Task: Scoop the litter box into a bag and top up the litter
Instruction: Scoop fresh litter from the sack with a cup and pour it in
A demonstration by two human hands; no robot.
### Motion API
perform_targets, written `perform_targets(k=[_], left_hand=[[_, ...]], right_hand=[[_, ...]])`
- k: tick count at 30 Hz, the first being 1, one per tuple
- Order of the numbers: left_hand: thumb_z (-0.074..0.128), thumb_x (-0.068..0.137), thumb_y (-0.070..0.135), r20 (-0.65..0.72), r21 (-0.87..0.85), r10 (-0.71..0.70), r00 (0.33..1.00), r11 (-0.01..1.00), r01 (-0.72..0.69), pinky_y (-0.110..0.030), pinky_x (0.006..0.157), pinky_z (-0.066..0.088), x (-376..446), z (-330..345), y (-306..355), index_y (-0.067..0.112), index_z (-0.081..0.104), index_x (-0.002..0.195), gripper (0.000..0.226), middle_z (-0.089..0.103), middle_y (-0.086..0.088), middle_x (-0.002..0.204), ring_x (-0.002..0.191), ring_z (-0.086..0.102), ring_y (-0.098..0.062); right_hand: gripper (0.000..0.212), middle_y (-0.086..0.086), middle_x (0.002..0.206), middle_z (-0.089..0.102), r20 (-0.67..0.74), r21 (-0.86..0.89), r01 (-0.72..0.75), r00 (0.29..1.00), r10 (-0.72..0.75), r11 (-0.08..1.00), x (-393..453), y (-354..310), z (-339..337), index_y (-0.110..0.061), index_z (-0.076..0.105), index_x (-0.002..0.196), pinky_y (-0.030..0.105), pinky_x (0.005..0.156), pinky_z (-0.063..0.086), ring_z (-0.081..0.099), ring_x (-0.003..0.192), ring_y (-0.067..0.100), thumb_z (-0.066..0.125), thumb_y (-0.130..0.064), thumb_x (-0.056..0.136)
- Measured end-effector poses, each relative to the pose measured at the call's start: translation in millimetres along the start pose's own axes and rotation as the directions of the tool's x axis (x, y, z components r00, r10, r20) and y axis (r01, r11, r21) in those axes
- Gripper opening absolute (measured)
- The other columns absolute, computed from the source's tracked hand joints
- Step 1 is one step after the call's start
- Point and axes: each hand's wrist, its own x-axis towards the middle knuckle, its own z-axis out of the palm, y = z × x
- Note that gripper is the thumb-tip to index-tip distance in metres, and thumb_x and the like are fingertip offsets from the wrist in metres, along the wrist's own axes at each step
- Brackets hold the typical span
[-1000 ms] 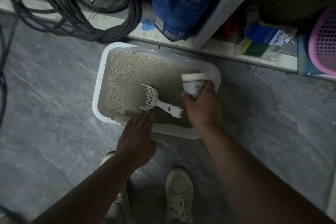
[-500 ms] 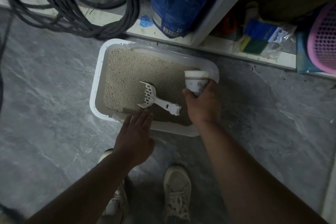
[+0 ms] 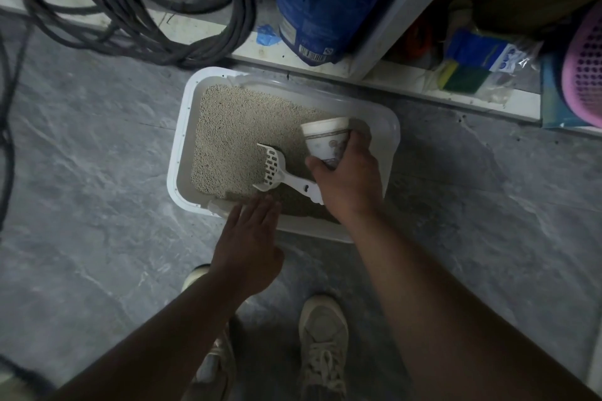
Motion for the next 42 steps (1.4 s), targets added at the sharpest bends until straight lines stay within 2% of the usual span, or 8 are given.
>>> perform_targets(k=[5,12,15,19,24,28,36,42], left_hand=[[0.049,0.080,0.037,-0.013,0.002,0.003,1.000,1.000,-0.003,-0.039,0.126,0.003,-0.5,2.1,-2.7,0.011,0.031,0.160,0.086,0.026,-0.008,0.169,0.158,0.015,-0.025],[0.049,0.082,0.037,-0.025,-0.006,0.012,1.000,1.000,-0.012,-0.037,0.124,-0.002,-2.6,2.9,-3.0,0.012,0.029,0.161,0.085,0.022,-0.007,0.170,0.159,0.009,-0.022],[0.048,0.084,0.037,-0.021,-0.009,0.011,1.000,1.000,-0.011,-0.035,0.123,-0.006,-3.0,2.8,-2.6,0.013,0.025,0.162,0.085,0.018,-0.006,0.171,0.159,0.005,-0.020],[0.046,0.088,0.039,0.005,0.014,0.008,1.000,1.000,-0.008,-0.032,0.120,-0.015,-2.6,1.5,-2.6,0.016,0.015,0.164,0.085,0.008,-0.002,0.173,0.159,-0.004,-0.017],[0.040,0.089,0.042,0.025,0.034,0.001,1.000,0.999,-0.002,-0.032,0.121,-0.015,-3.5,1.7,-1.4,0.017,0.010,0.165,0.085,0.003,-0.001,0.173,0.159,-0.008,-0.016],[0.044,0.085,0.041,-0.004,0.003,0.005,1.000,1.000,-0.005,-0.035,0.123,-0.008,-4.2,4.3,-2.3,0.015,0.020,0.163,0.086,0.013,-0.004,0.172,0.159,0.001,-0.019],[0.046,0.079,0.043,-0.027,0.014,-0.021,0.999,1.000,0.021,-0.040,0.126,-0.004,-6.7,9.9,1.5,0.014,0.030,0.161,0.089,0.024,-0.005,0.170,0.159,0.005,-0.020],[0.047,0.078,0.042,-0.038,0.025,-0.010,0.999,1.000,0.011,-0.039,0.126,-0.004,-6.1,11.9,-0.1,0.013,0.029,0.161,0.089,0.022,-0.005,0.170,0.159,0.004,-0.018]], right_hand=[[0.070,0.008,0.125,0.064,-0.054,-0.025,-0.058,0.997,0.057,0.998,1.9,-3.1,-0.5,-0.013,0.044,0.136,0.039,0.088,0.054,0.063,0.113,0.027,0.076,-0.044,0.083],[0.064,0.008,0.119,0.066,-0.014,-0.033,0.002,1.000,-0.003,0.999,-0.9,-7.7,2.5,-0.014,0.046,0.129,0.043,0.086,0.056,0.065,0.107,0.027,0.077,-0.043,0.081],[0.072,0.009,0.124,0.064,-0.055,-0.011,-0.018,0.998,0.017,1.000,0.9,-7.7,2.1,-0.015,0.040,0.138,0.046,0.088,0.055,0.063,0.112,0.028,0.076,-0.043,0.082],[0.073,0.010,0.126,0.062,-0.059,-0.019,-0.056,0.997,0.055,0.998,-0.4,1.5,-1.4,-0.013,0.040,0.140,0.041,0.089,0.054,0.062,0.114,0.028,0.076,-0.043,0.084],[0.073,0.009,0.129,0.061,-0.139,0.010,-0.158,0.978,0.158,0.987,-4.9,24.1,-16.5,-0.014,0.039,0.140,0.035,0.085,0.050,0.063,0.114,0.030,0.072,-0.049,0.085],[0.075,0.011,0.128,0.063,-0.206,0.020,-0.205,0.957,0.205,0.978,-11.7,42.9,-25.2,-0.013,0.042,0.140,0.031,0.084,0.046,0.063,0.114,0.030,0.073,-0.050,0.083],[0.074,0.011,0.123,0.064,-0.165,-0.015,-0.195,0.968,0.190,0.981,-25.4,59.0,-22.2,-0.012,0.045,0.137,0.036,0.087,0.050,0.063,0.110,0.031,0.074,-0.052,0.081],[0.071,0.012,0.122,0.064,-0.154,-0.018,-0.189,0.971,0.184,0.982,-21.2,57.5,-24.4,-0.012,0.045,0.134,0.033,0.083,0.049,0.064,0.109,0.031,0.074,-0.050,0.082]])
